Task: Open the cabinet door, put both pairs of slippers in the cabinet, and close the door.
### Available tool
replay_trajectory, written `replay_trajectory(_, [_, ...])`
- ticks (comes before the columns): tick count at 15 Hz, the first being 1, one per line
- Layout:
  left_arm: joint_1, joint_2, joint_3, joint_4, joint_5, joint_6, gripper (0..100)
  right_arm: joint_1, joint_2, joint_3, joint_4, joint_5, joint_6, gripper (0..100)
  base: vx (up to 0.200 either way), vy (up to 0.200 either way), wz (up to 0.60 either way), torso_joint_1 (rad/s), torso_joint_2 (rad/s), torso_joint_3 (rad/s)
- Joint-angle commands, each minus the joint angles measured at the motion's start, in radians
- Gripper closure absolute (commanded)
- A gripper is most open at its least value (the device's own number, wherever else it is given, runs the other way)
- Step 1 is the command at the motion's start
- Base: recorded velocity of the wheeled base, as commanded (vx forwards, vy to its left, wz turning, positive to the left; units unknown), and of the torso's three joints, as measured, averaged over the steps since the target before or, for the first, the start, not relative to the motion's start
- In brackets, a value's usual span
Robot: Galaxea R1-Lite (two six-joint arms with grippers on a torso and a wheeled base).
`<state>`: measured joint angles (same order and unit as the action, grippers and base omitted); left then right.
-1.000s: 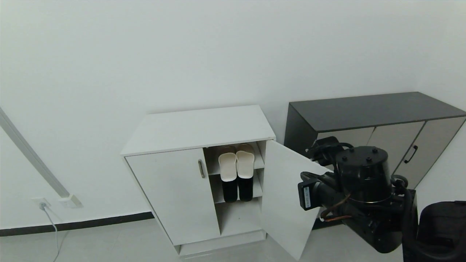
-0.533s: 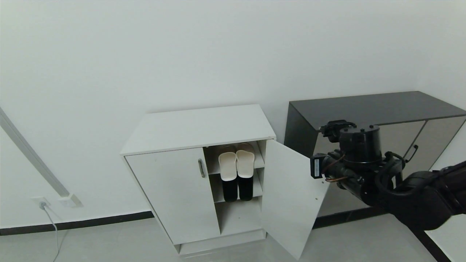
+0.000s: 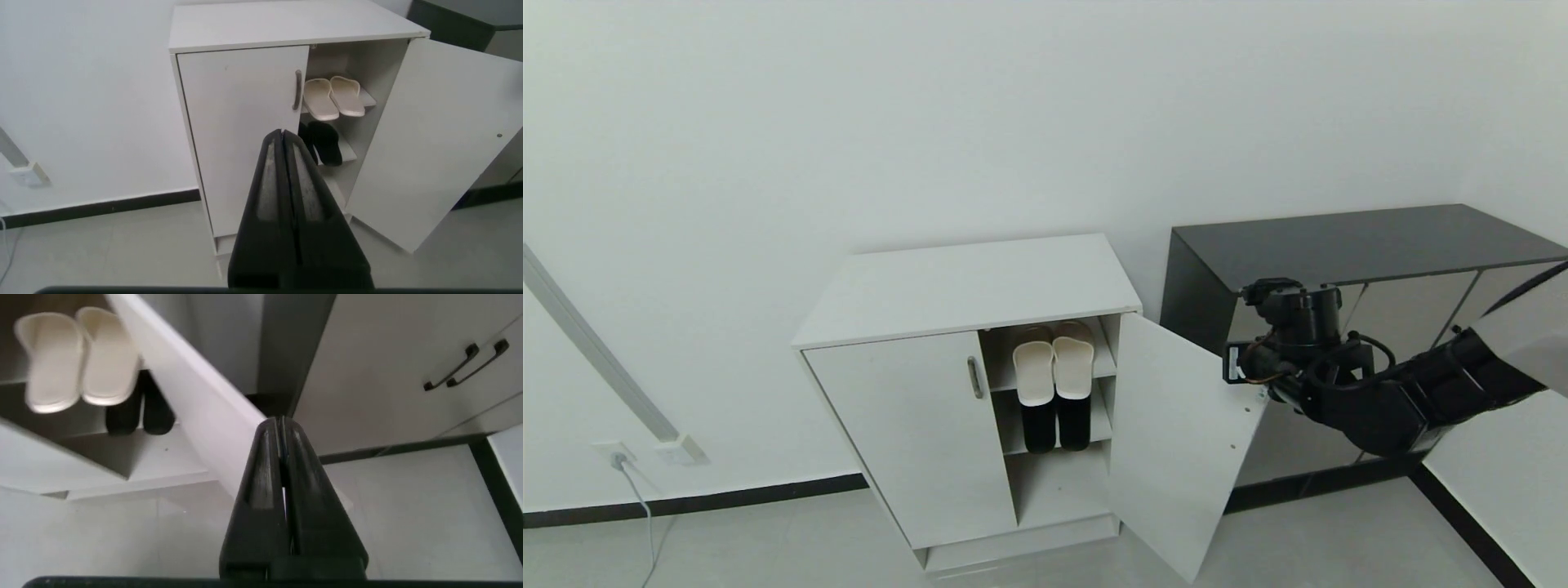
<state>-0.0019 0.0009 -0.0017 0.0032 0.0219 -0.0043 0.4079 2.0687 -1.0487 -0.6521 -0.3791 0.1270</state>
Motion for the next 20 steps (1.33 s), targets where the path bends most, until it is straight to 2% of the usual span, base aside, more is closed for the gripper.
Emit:
replay_trajectory(1, [0.0,-0.001,0.0,0.0,0.001,0.0,100,-0.02,0.06,-0.017,-0.021,0.0,-0.001,100,0.0,0.0,0.0,0.0,0.0,0.0])
replay_trajectory(15, [0.0,0.001,0.0,0.0,0.0,0.0,100,-0.052,0.145,-0.056,-0.063,0.02,-0.003,100,0.0,0.0,0.0,0.0,0.0,0.0])
replay_trajectory(18, [0.0,0.001,0.0,0.0,0.0,0.0,100,-0.011,0.116,-0.028,-0.063,0.019,-0.001,100,0.0,0.0,0.0,0.0,0.0,0.0])
replay_trajectory(20, [0.0,0.001,0.0,0.0,0.0,0.0,100,0.052,0.065,0.018,-0.064,0.017,-0.001,100,0.0,0.0,0.0,0.0,0.0,0.0])
